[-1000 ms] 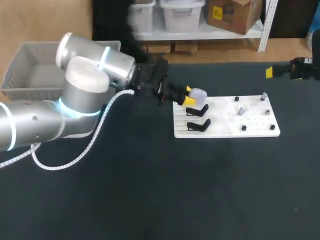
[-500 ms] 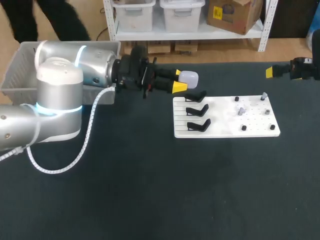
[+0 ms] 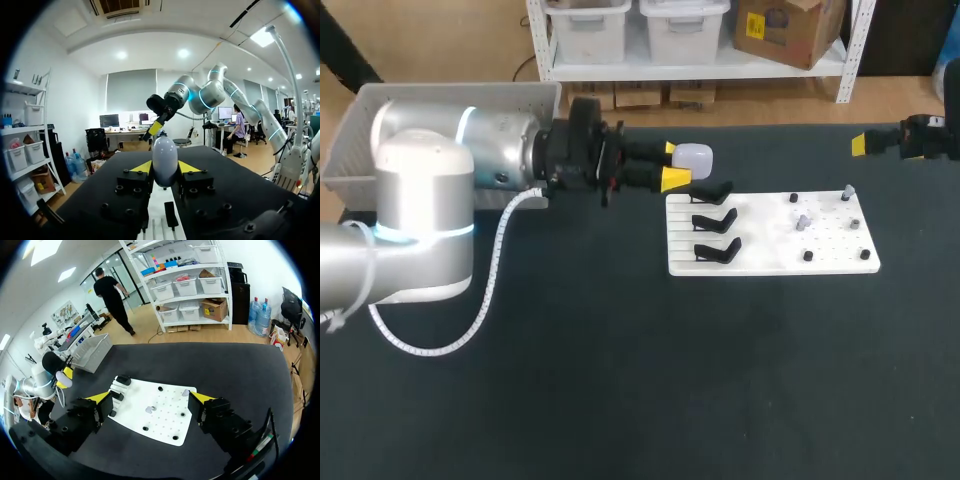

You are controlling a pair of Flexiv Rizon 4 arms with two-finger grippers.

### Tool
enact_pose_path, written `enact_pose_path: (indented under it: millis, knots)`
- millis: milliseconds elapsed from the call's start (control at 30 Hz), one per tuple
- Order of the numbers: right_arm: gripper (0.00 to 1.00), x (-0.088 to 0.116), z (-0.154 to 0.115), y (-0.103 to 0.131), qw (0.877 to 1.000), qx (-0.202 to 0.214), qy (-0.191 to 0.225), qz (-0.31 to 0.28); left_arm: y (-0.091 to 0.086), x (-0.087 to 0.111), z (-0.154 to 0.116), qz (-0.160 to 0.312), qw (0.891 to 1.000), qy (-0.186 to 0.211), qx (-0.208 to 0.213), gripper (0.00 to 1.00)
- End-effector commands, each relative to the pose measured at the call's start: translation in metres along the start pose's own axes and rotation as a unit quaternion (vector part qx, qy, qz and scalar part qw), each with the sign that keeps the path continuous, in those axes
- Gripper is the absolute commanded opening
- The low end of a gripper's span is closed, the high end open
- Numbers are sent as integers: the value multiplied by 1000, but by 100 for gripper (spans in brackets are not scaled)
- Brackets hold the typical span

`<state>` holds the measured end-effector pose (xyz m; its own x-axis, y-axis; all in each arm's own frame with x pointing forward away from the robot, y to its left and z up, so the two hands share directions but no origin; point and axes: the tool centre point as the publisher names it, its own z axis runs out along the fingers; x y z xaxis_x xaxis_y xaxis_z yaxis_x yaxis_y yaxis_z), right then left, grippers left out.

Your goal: Pick up each earbud case from the left stands, insert the matching earbuds, close the lid, and place the case in the box.

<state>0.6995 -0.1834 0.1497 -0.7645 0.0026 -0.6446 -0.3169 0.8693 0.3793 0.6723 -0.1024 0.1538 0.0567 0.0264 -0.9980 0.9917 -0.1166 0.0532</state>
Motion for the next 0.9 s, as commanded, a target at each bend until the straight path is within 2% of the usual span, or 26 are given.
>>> enact_pose_path:
  millis: [33, 233, 500, 567, 767, 900]
  knots:
    - [100, 0, 0, -1, 1000, -2, 0, 0, -5, -1, 0, 2, 1000, -1, -15, 0]
    - [100, 0, 0, -1, 1000, -2, 0, 0, -9, -1, 2, -1, 1000, -3, 9, 0]
    - [100, 0, 0, -1, 1000, -2, 0, 0, -9, -1, 2, -1, 1000, -3, 9, 0]
    - [100, -4, -3, -1, 1000, 3, 8, -20, -9, -1, 2, -1, 1000, -3, 9, 0]
    - [100, 14, -8, 45, 995, -39, 16, -86, -9, -1, 2, -1, 1000, -3, 9, 0]
    - [100, 26, -14, 80, 992, -45, 26, -113, -9, -1, 2, -1, 1000, -3, 9, 0]
